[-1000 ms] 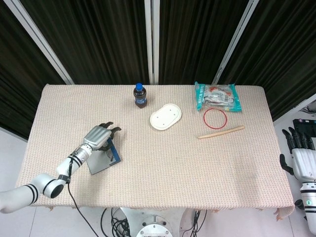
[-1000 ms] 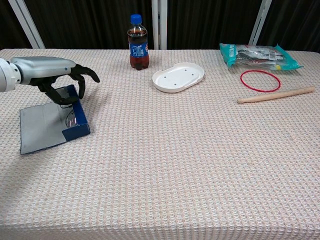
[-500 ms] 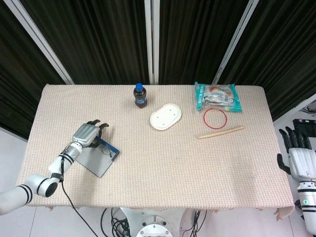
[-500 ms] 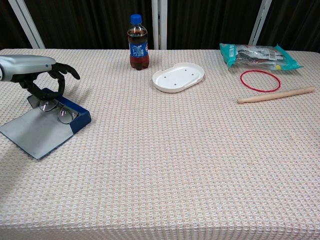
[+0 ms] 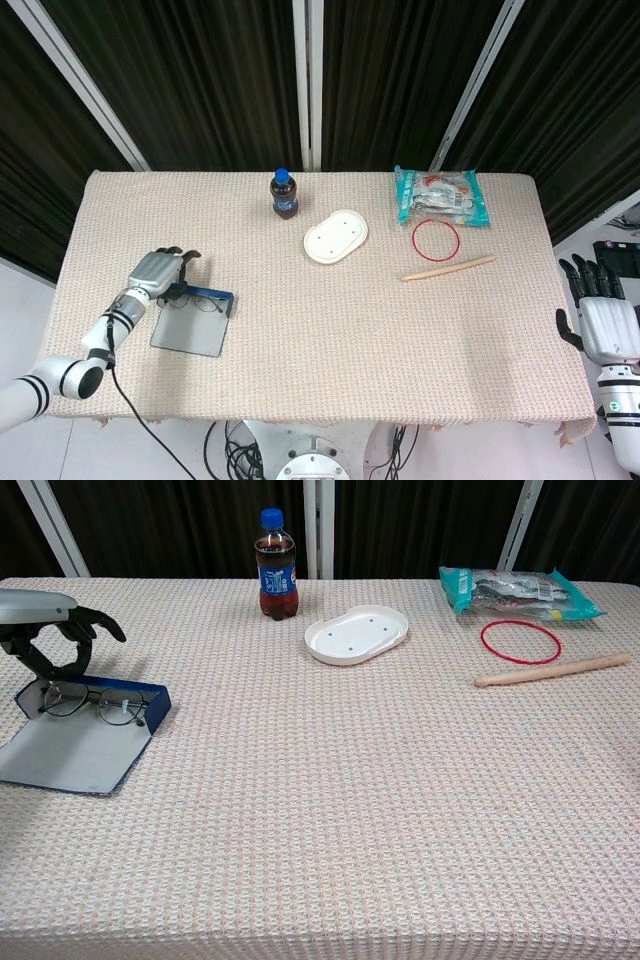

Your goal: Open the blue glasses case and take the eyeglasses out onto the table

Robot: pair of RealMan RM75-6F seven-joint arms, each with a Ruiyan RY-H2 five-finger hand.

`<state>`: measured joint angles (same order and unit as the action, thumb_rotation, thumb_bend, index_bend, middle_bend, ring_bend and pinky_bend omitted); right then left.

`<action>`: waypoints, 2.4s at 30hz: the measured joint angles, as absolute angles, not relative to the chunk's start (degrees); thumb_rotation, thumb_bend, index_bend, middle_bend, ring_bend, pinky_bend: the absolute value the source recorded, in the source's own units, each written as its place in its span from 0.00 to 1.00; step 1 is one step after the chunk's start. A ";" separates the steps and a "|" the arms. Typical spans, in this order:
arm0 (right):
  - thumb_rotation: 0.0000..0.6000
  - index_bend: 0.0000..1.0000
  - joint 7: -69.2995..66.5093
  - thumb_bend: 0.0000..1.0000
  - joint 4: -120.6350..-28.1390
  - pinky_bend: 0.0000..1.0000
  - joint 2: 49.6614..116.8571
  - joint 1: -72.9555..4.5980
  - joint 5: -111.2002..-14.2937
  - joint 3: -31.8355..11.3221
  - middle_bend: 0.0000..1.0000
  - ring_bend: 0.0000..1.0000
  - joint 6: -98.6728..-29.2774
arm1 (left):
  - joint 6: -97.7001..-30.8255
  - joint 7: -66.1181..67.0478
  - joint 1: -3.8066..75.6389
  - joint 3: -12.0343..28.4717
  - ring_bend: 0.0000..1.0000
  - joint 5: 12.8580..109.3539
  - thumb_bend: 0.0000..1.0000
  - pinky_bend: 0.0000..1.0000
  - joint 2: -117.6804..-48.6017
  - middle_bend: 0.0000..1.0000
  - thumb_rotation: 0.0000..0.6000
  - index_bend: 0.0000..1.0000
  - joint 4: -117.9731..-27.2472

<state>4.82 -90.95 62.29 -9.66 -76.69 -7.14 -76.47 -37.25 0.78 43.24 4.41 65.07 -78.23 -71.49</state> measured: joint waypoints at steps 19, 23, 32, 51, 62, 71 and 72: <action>1.00 0.00 3.29 0.47 -90.77 0.00 62.56 -9.40 -78.70 -7.97 0.00 0.00 -79.79 | -40.52 2.86 41.64 5.13 0.12 61.22 0.46 0.19 -74.45 0.25 1.00 0.16 -77.47; 1.00 0.00 3.13 0.47 -91.16 0.00 61.86 -9.22 -78.39 -8.43 0.00 0.00 -80.40 | -44.44 1.54 40.70 5.56 0.12 65.18 0.38 0.20 -74.37 0.23 1.00 0.17 -79.12; 1.00 0.00 2.43 0.47 -92.60 0.00 60.14 -8.49 -78.26 -9.36 0.00 0.00 -82.41 | -44.94 5.29 40.56 3.94 0.08 68.40 0.37 0.20 -75.47 0.19 1.00 0.26 -81.64; 1.00 0.00 1.45 0.47 -91.32 0.00 60.54 -8.31 -77.47 -9.22 0.00 0.00 -81.63 | -41.83 7.41 41.08 3.79 0.08 62.78 0.38 0.20 -77.55 0.20 1.00 0.35 -79.01; 1.00 0.00 1.59 0.47 -90.65 0.00 61.29 -8.60 -77.63 -8.77 0.00 0.00 -80.72 | -40.73 6.90 41.73 4.14 0.08 62.57 0.38 0.20 -78.80 0.21 1.00 0.37 -77.67; 1.00 0.00 1.25 0.47 -90.02 0.00 61.50 -8.58 -77.35 -8.76 0.00 0.00 -80.49 | -39.95 6.85 42.41 4.45 0.08 62.23 0.38 0.20 -79.37 0.22 1.00 0.41 -76.88; 1.00 0.00 1.21 0.47 -89.99 0.00 61.52 -8.59 -77.34 -8.76 0.00 0.00 -80.45 | -39.87 6.86 42.47 4.48 0.08 62.15 0.39 0.20 -79.42 0.22 1.00 0.41 -76.81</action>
<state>1.21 -89.99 61.52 -8.59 -77.34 -8.76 -80.45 -39.87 6.86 42.47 4.48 62.15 -79.42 -76.81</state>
